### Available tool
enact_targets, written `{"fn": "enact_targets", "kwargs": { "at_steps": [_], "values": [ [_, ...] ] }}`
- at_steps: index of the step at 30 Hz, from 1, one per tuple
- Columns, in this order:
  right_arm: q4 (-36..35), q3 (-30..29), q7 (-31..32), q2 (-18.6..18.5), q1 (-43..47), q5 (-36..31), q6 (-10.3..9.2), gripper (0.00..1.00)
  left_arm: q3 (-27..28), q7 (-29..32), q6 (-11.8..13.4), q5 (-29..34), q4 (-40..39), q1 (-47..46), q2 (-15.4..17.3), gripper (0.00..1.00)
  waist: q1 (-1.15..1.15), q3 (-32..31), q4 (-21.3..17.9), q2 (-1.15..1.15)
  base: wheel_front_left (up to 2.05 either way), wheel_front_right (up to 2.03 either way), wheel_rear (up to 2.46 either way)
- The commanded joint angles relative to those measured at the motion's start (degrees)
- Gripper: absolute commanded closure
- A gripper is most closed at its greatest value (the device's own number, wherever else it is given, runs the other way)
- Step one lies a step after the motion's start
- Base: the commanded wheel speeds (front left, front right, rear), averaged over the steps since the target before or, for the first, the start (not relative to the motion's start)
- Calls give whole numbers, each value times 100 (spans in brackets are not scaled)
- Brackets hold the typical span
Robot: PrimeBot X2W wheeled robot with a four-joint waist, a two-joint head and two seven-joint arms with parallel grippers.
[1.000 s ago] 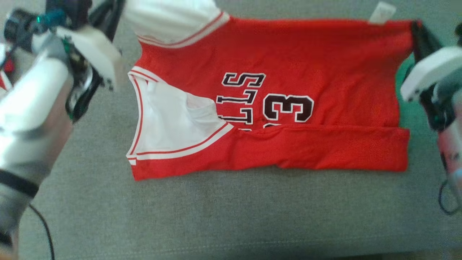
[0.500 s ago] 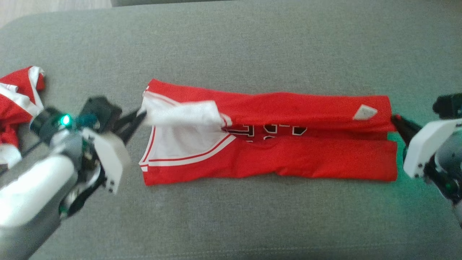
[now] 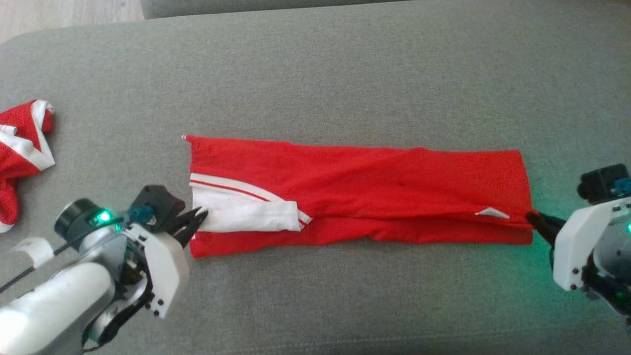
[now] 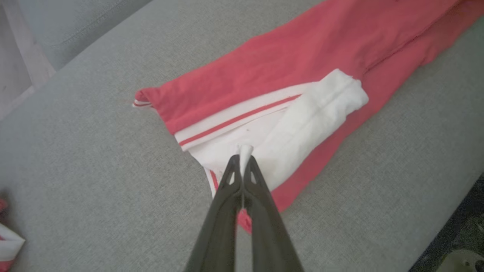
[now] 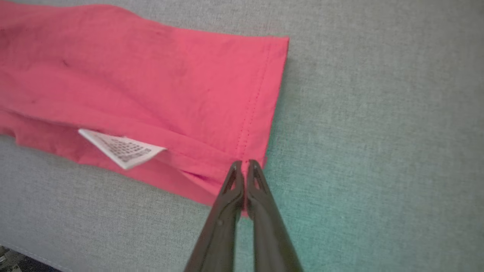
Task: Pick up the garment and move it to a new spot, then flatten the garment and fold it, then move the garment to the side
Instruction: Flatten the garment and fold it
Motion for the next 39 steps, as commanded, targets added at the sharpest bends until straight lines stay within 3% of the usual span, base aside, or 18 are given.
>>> {"fn": "enact_targets", "kwargs": {
  "at_steps": [1,2,3,4,8,12,20,23,27,31,33,35,36,39],
  "values": [
    [-208,-18,32,-100,32,-66,37,100,272,17,36,0,-112,-161,256,100,0,7,-6,0,0,0,0],
    [-210,-61,53,-69,56,-116,37,100,253,9,47,32,-94,-157,249,77,0,9,-13,0,0,0,0],
    [-216,-119,34,-39,69,-193,37,0,237,-17,61,72,-67,-151,240,36,0,8,-19,0,0,0,0],
    [-192,-190,48,7,90,-246,37,0,222,-44,72,100,-40,-140,225,0,0,0,-23,0,0,0,0],
    [-214,-453,71,140,192,-426,37,0,248,-152,164,45,5,-59,149,0,0,-107,-25,0,0,0,0],
    [-309,-1031,-270,414,133,-738,37,0,573,-492,471,-114,15,-53,81,0,0,-233,-20,0,0,0,0],
    [-812,-1906,-1723,1507,-103,-1137,37,0,1588,-1785,1227,-641,69,117,-341,0,0,-483,22,0,0,0,0],
    [-1012,-1989,-2336,1857,-78,-1313,37,0,1983,-2248,1405,-880,80,307,-616,0,0,-573,31,0,0,0,0],
    [-1126,-1921,-2901,2082,61,-1620,37,0,2431,-2430,1485,-997,-6,611,-953,0,0,-639,42,0,0,0,0],
    [-1070,-1716,-3602,2325,331,-2043,37,0,3404,-2458,1338,-502,-184,1257,-1571,0,0,-655,47,0,0,0,0],
    [-844,-1630,-4027,2438,513,-2325,37,0,3982,-2459,989,131,-205,1892,-2076,0,0,-678,54,0,0,0,0],
    [-760,-1647,-4142,2509,564,-2351,37,0,4165,-2460,870,353,-207,2085,-2243,0,0,-692,53,0,0,0,0],
    [-608,-1653,-4333,2598,660,-2443,37,0,4512,-2460,599,767,-224,2444,-2574,0,0,-715,48,0,0,0,0],
    [-395,-1687,-4503,2706,763,-2503,37,0,4988,-2461,238,1270,-214,2880,-3026,0,0,-748,39,0,0,0,0]
  ]
}}
